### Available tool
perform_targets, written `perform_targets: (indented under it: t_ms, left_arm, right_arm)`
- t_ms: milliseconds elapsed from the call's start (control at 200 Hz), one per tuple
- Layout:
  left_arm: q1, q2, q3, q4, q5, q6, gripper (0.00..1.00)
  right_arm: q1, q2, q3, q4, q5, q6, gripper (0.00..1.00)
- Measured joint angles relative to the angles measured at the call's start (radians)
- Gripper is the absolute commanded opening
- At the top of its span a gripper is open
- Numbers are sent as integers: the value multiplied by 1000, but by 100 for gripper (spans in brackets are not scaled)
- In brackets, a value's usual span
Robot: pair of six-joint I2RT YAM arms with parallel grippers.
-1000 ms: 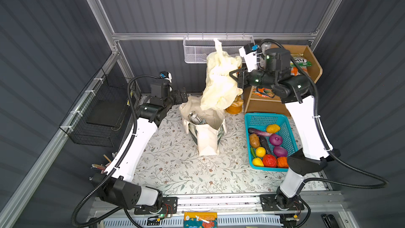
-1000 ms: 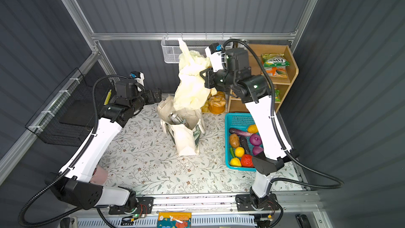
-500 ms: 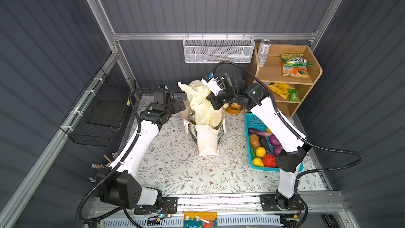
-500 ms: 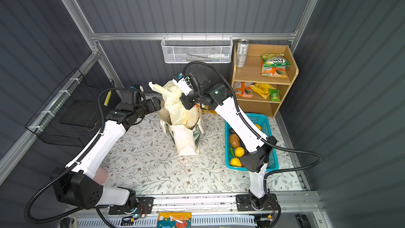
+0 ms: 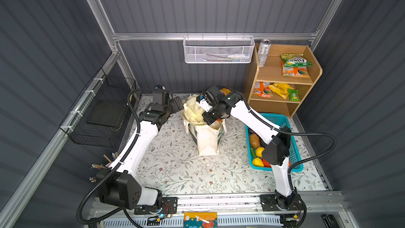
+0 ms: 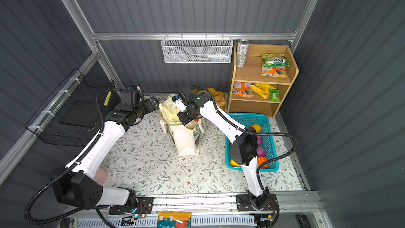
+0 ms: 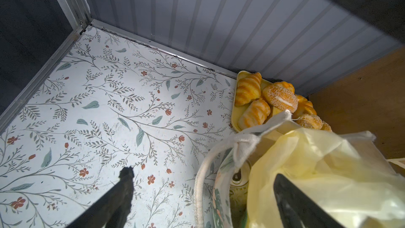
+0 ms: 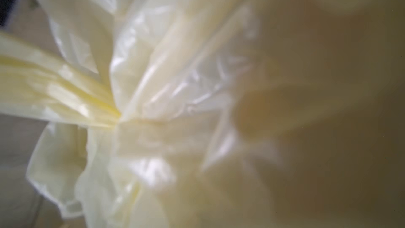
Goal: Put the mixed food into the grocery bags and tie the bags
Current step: 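Lower the yellow bag into the cream tote with the right gripper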
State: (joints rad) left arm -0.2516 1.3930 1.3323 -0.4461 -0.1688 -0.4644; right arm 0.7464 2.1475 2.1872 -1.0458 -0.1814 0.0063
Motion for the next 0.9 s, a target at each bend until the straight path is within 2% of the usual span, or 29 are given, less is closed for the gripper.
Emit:
perform_targets:
  t_ms: [300, 420, 505, 655, 901]
  left_arm:
    - [0, -11, 0, 0, 2, 0, 100]
    - [0, -12, 2, 0, 12, 1, 100]
    - [0, -12, 6, 0, 19, 4, 100]
    - [0, -12, 15, 0, 35, 5, 100]
    - [0, -11, 21, 6, 50, 4, 100]
  right_arm:
    - [-34, 103, -16, -39, -56, 44, 0]
    - [-47, 96, -31, -42, -67, 58, 31]
    - [-51, 91, 11, -71, -83, 57, 40]
    - [-52, 53, 133, -115, -121, 64, 44]
    - [-52, -137, 182, -118, -146, 74, 43]
